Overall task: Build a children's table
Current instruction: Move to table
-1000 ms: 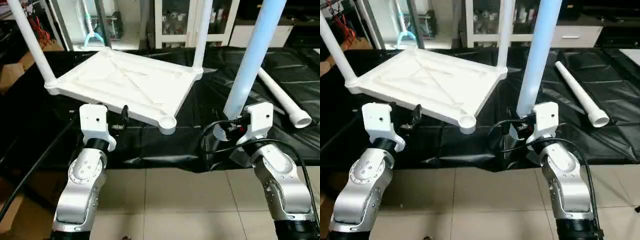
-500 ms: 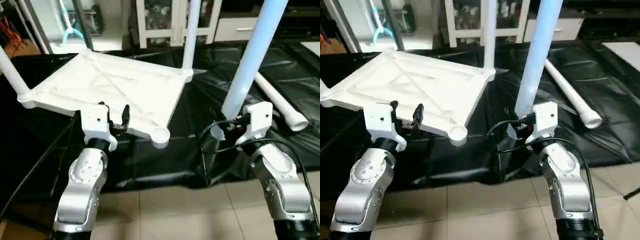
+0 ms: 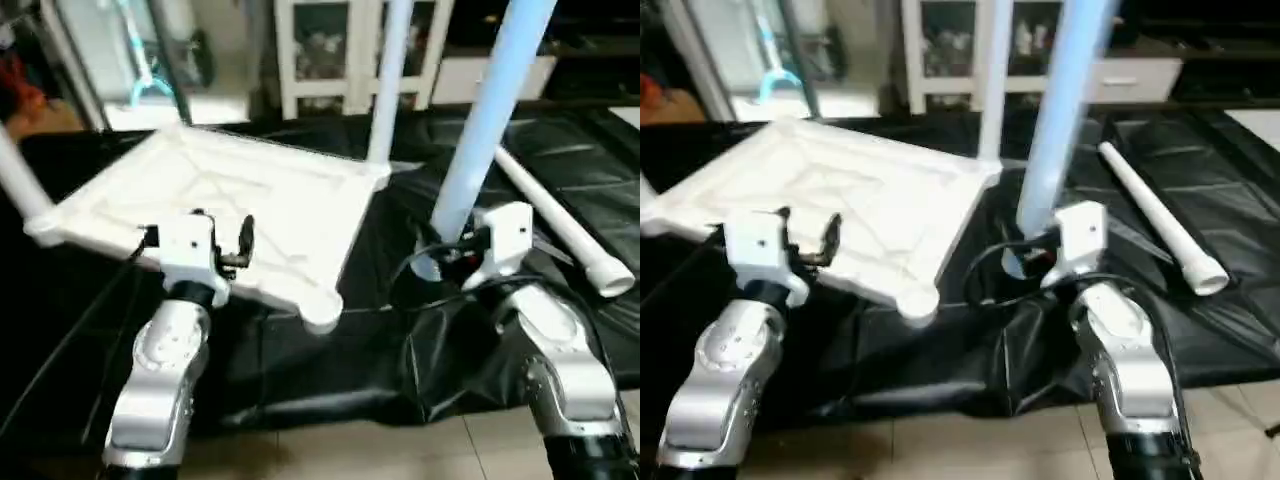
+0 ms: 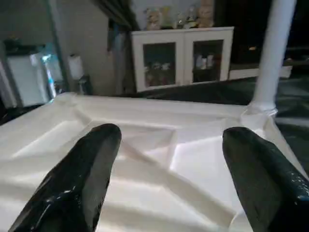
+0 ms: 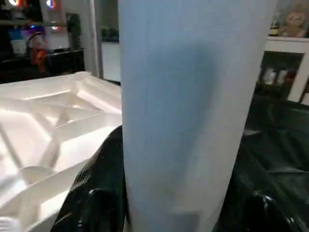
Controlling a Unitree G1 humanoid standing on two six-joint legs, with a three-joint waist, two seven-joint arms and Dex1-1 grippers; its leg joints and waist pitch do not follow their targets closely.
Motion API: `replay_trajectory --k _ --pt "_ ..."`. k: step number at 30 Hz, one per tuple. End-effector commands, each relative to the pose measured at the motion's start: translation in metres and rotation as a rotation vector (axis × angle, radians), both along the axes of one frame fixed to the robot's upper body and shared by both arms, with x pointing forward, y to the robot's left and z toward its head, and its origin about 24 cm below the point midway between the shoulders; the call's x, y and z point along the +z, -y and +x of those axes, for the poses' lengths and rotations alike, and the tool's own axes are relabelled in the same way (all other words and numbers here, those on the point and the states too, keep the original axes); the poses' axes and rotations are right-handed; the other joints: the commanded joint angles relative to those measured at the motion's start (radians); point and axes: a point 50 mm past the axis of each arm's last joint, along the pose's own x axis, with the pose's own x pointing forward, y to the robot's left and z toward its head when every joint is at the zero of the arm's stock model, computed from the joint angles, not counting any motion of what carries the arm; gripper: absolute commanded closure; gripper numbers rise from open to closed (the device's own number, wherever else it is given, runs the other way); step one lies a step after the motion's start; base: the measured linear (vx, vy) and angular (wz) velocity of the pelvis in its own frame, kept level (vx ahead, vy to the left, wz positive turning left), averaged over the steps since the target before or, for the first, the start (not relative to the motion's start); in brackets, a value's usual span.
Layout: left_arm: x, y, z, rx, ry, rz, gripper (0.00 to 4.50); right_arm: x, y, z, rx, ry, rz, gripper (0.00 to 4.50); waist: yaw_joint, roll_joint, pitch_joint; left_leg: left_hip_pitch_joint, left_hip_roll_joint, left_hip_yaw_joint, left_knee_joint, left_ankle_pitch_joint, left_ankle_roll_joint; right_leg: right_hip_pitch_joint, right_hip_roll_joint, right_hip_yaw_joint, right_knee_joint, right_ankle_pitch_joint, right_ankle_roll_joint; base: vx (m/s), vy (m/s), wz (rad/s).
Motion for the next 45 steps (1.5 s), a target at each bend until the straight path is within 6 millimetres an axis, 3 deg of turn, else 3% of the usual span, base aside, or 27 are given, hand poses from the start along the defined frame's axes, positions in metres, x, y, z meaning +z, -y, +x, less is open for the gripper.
replay_trajectory --k 1,2,3,4,5,6,7,8,9,10,11,12,13,14,15,16,17,18,19,20,22,23,25,29,31,37,45 --pt "0.001 0.006 -0.001 -0.017 0.004 -0.004 0.71 0.006 0.007 0.001 -0.029 0.041 -0.017 2.64 0.016 -0.040 -0.037 0.011 0.047 -0.111 -0.113 -0.146 0.358 0.029 -0.072 0.099 -0.162 0.036 0.076 0.052 -0.050 0.45" --pt "0.001 0.006 -0.001 -0.017 0.004 -0.004 0.71 0.006 0.007 0.001 -0.030 0.042 -0.017 2.64 0.054 -0.079 -0.049 -0.102 0.021 0.034 0.099 -0.197 0.272 0.146 -0.230 0.162 -0.273 -0.046 0.165 0.071 -0.048 0.54" --pt "0.000 0.006 -0.001 -0.019 0.002 -0.004 0.71 0.007 0.008 0.001 -0.031 0.052 -0.019 2.64 0.050 -0.063 -0.043 -0.112 0.061 0.049 0.145 -0.112 0.169 0.127 -0.263 0.087 -0.275 -0.046 0.209 0.116 -0.043 0.70" --pt "0.000 0.006 -0.001 -0.020 0.002 -0.004 0.71 0.007 0.009 0.001 -0.034 0.049 -0.019 2.64 0.047 -0.071 -0.045 -0.124 0.069 0.061 0.141 -0.084 0.134 0.134 -0.249 0.050 -0.276 -0.023 0.197 0.098 -0.005 0.38" --pt "0.000 0.006 -0.002 -0.022 0.001 -0.005 0.71 0.006 0.010 0.001 -0.040 0.045 -0.019 2.64 0.050 -0.065 -0.049 -0.096 0.064 0.096 0.077 -0.007 0.042 0.154 -0.118 0.050 -0.260 -0.080 0.001 0.109 0.015 0.17" --pt "0.000 0.007 -0.002 -0.026 -0.001 -0.006 0.71 0.005 0.011 0.001 -0.047 0.039 -0.019 2.64 0.065 -0.036 -0.052 -0.084 0.078 0.099 0.030 0.044 0.054 0.168 -0.102 0.039 -0.259 -0.095 -0.091 0.064 0.010 0.01" --pt "-0.001 0.009 -0.002 -0.044 -0.006 -0.010 0.71 0.005 0.013 0.001 -0.062 0.038 -0.020 2.64 0.066 0.009 -0.065 -0.028 0.130 0.096 -0.043 0.099 0.099 0.148 -0.061 0.001 -0.247 -0.078 -0.166 0.161 0.045 0.15" --pt "-0.001 0.010 -0.002 -0.052 -0.009 -0.012 0.71 0.005 0.014 0.001 -0.065 0.039 -0.019 2.64 0.021 0.057 -0.049 0.088 0.209 0.012 -0.093 -0.011 0.191 0.044 0.006 -0.053 -0.153 -0.054 -0.122 0.179 0.096 0.17" --pt "-0.002 0.012 -0.001 -0.072 -0.014 -0.019 0.71 0.006 0.015 0.001 -0.070 0.043 -0.014 2.64 -0.007 0.068 -0.071 0.140 0.265 -0.044 -0.106 -0.040 0.298 -0.020 0.006 -0.050 -0.065 -0.064 -0.091 0.265 0.130 0.22" --pt "-0.002 0.018 -0.003 -0.149 -0.022 -0.048 0.71 0.008 0.016 0.000 -0.075 0.051 -0.008 2.64 -0.005 0.057 -0.090 0.167 0.293 -0.074 -0.071 0.105 0.428 -0.077 -0.022 -0.022 -0.007 -0.038 -0.018 0.168 0.095 0.08" --pt "-0.002 0.022 -0.005 -0.218 -0.017 -0.073 0.71 0.009 0.016 0.000 -0.078 0.056 -0.003 2.64 0.005 0.046 -0.086 0.143 0.284 -0.051 -0.059 0.341 0.453 -0.102 -0.038 -0.008 0.009 0.051 0.057 0.147 0.058 0.06" --pt "0.000 0.026 -0.007 -0.297 -0.003 -0.099 0.53 0.010 0.017 -0.001 -0.083 0.061 0.002 2.64 0.022 0.030 -0.084 0.114 0.268 -0.022 -0.052 0.698 0.434 -0.111 -0.057 0.016 -0.010 0.202 0.103 0.106 0.031 0.00" --pt "0.003 0.029 -0.010 -0.412 0.026 -0.106 0.43 0.010 0.017 -0.001 -0.086 0.066 0.006 2.64 0.028 0.020 -0.087 0.107 0.254 -0.010 -0.037 0.840 0.412 -0.114 -0.073 0.039 -0.036 0.299 0.101 0.106 0.031 0.00" --pt "0.003 0.029 -0.010 -0.412 0.026 -0.106 0.37 0.010 0.017 -0.001 -0.086 0.066 0.006 2.64 0.051 -0.027 -0.089 0.054 0.164 0.047 0.010 0.738 0.302 -0.090 -0.119 0.094 -0.144 0.553 0.045 0.000 0.000 0.00" --pt "0.001 0.028 -0.011 -0.535 0.010 -0.028 0.37 0.011 0.018 -0.001 -0.087 0.071 0.013 2.64 0.083 -0.048 -0.086 -0.044 0.070 0.086 0.051 0.310 0.190 -0.014 -0.162 0.138 -0.130 0.775 0.042 0.000 0.000 0.00" --pt "-0.003 0.026 -0.012 -0.625 -0.016 0.061 0.33 0.011 0.018 -0.001 -0.083 0.074 0.019 2.64 0.077 -0.058 -0.086 -0.057 0.084 0.084 0.025 0.195 0.149 0.005 -0.170 0.130 -0.140 0.903 0.032 0.000 0.000 0.00" --pt "-0.005 0.025 -0.013 -0.684 -0.037 0.120 0.16 0.011 0.018 -0.001 -0.080 0.076 0.023 2.64 0.089 -0.038 -0.087 -0.037 0.093 0.086 -0.007 0.119 0.056 -0.002 -0.132 0.082 -0.133 0.935 0.022 0.000 0.000 0.00" --pt "-0.010 0.020 -0.013 -0.753 -0.077 0.193 0.16 0.012 0.017 -0.002 -0.066 0.076 0.031 2.64 0.086 -0.033 -0.077 -0.028 0.098 0.089 -0.021 0.073 0.027 -0.012 -0.108 0.067 -0.143 0.836 0.012 0.000 0.000 0.00" --pt "-0.015 0.015 -0.013 -0.818 -0.124 0.275 0.16 0.012 0.017 -0.003 -0.042 0.075 0.040 2.64 0.079 0.011 -0.069 0.004 0.142 0.076 -0.056 -0.072 -0.009 -0.019 -0.079 0.046 -0.148 0.420 -0.084 0.000 0.000 0.00" --pt "-0.019 0.010 -0.012 -0.862 -0.166 0.335 0.16 0.012 0.016 -0.004 -0.021 0.074 0.048 2.64 0.079 0.011 -0.069 0.004 0.142 0.076 -0.056 -0.072 -0.009 -0.019 -0.079 0.046 -0.148 0.420 -0.084 0.000 0.000 0.00" --pt "-0.026 0.000 -0.011 -0.954 -0.267 0.415 0.16 0.014 0.014 -0.007 0.029 0.073 0.061 2.64 0.065 0.025 -0.047 0.022 0.178 0.078 -0.096 -0.300 -0.031 -0.035 -0.067 0.040 -0.168 0.085 -0.201 -0.078 0.022 0.05" --pt "-0.027 -0.004 -0.009 -0.992 -0.300 0.441 0.16 0.014 0.014 -0.008 0.057 0.073 0.063 2.64 0.066 0.021 -0.039 0.033 0.179 0.088 -0.103 -0.423 -0.060 -0.044 -0.072 0.044 -0.181 -0.040 -0.213 -0.122 0.043 0.12" --pt "-0.029 -0.011 -0.004 -1.022 -0.337 0.523 0.16 0.016 0.014 -0.011 0.102 0.075 0.064 2.64 0.076 0.014 -0.034 0.048 0.174 0.107 -0.103 -0.492 -0.081 -0.055 -0.086 0.057 -0.204 -0.196 -0.205 -0.080 0.037 0.15" --pt "-0.031 -0.017 0.009 -1.034 -0.357 0.599 0.16 0.018 0.012 -0.017 0.203 0.062 0.074 2.64 0.076 0.010 -0.037 0.042 0.173 0.115 -0.106 -0.464 -0.076 -0.051 -0.095 0.060 -0.210 -0.232 -0.180 -0.055 0.017 0.11" --pt "-0.027 -0.014 0.023 -1.040 -0.324 0.600 0.16 0.016 0.009 -0.023 0.303 0.028 0.076 2.64 0.074 0.006 -0.040 0.024 0.176 0.117 -0.107 -0.399 -0.056 -0.039 -0.103 0.057 -0.205 -0.188 -0.197 0.000 0.000 0.00" --pt "-0.024 -0.002 0.040 -1.092 -0.299 0.625 0.16 0.014 0.009 -0.027 0.380 -0.007 0.038 2.64 0.074 -0.003 -0.049 0.011 0.179 0.122 -0.102 -0.326 -0.024 -0.033 -0.111 0.054 -0.200 -0.137 -0.225 0.000 0.000 0.00" --pt "-0.037 -0.001 0.054 -1.120 -0.374 0.712 0.16 0.015 0.011 -0.027 0.385 -0.009 0.027 2.64 0.084 -0.001 -0.079 0.003 0.180 0.133 -0.065 0.036 0.147 -0.022 -0.112 0.043 -0.156 0.389 -0.333 0.046 0.007 -0.02"
